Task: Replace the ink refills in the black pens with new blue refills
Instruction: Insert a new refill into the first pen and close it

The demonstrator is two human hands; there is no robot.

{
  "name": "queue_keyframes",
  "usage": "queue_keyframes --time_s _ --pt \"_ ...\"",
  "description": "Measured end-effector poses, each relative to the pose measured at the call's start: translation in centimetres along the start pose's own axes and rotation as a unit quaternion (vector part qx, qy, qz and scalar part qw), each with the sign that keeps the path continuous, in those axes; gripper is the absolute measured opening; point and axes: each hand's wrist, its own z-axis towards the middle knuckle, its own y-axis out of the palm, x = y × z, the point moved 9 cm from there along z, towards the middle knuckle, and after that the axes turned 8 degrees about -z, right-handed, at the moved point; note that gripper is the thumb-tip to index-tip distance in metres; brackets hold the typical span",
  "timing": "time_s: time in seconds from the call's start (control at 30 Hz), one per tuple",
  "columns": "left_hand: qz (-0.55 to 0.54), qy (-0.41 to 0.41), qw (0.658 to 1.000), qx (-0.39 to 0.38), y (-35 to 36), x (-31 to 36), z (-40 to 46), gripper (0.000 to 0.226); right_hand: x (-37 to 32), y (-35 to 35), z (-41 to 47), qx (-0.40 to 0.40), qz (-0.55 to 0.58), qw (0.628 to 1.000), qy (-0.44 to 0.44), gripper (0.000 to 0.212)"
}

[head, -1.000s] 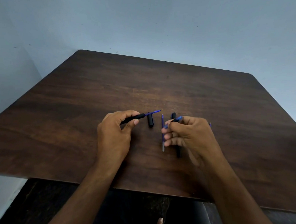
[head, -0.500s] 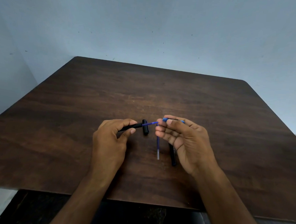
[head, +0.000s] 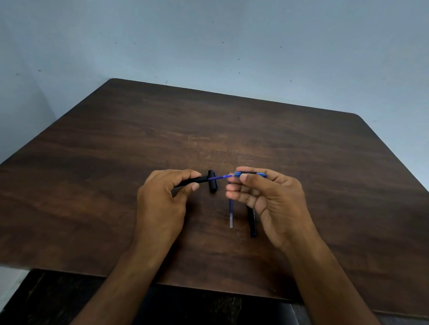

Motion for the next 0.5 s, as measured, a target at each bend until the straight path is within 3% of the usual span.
queue_keyframes --time_s 0.5 --pt "0.024 0.023 0.999 -0.02 0.37 0.62 -0.14 0.031 0.49 0.14 0.37 -0.009 -0.094 0.996 0.009 0.013"
